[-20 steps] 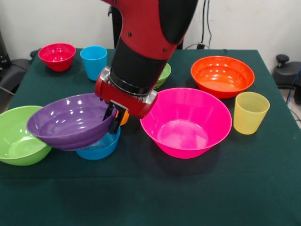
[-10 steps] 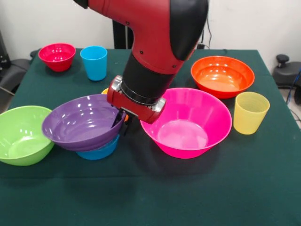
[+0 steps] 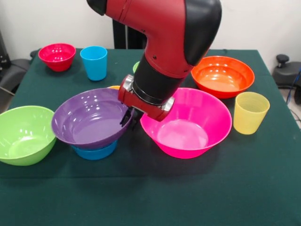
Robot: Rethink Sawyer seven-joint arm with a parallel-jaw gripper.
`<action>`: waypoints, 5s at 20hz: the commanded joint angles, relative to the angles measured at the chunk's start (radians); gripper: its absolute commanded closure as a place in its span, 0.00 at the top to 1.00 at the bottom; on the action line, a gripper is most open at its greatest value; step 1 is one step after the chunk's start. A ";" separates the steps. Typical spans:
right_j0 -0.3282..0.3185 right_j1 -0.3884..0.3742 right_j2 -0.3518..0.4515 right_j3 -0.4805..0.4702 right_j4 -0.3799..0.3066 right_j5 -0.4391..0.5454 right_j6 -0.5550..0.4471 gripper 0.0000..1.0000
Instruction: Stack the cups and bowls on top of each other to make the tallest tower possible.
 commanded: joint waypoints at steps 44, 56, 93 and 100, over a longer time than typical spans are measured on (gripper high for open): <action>0.037 0.100 -0.001 -0.061 0.028 -0.113 0.261 0.00; 0.032 0.128 0.004 -0.134 0.046 -0.042 0.254 0.00; 0.041 0.082 0.019 -0.101 0.088 -0.031 0.225 1.00; 0.068 0.031 -0.029 -0.084 0.065 0.012 0.213 1.00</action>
